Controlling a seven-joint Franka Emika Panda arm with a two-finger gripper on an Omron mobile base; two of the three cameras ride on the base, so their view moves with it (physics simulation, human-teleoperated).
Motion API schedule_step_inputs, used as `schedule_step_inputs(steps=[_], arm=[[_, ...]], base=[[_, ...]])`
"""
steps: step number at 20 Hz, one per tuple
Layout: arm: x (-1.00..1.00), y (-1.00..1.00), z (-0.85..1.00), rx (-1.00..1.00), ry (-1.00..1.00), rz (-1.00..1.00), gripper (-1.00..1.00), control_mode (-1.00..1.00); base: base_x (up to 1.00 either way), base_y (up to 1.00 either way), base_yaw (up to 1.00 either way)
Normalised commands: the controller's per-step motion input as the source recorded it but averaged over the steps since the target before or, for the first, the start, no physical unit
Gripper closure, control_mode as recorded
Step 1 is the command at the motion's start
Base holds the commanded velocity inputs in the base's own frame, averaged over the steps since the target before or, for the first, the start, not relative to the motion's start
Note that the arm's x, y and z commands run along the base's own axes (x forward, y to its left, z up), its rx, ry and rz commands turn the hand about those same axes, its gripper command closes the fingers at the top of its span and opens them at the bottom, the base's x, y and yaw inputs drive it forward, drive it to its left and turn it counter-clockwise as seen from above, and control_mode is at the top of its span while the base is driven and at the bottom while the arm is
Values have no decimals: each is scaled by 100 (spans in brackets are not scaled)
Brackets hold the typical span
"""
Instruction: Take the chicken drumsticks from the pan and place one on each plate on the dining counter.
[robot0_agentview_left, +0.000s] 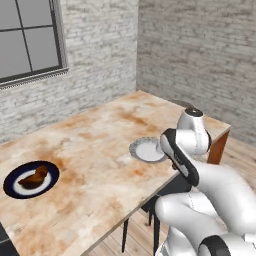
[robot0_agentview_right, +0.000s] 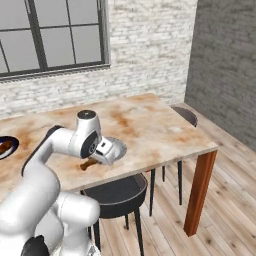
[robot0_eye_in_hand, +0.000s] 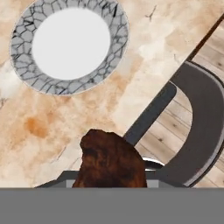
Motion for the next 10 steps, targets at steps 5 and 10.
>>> schedule_step_inputs(steps=[5,10], arm=[[100,5,-8,5,16,0,100,-100],[97,14,-22,0,6,0,100,-100]], base=[[0,0,0],[0,0,0]])
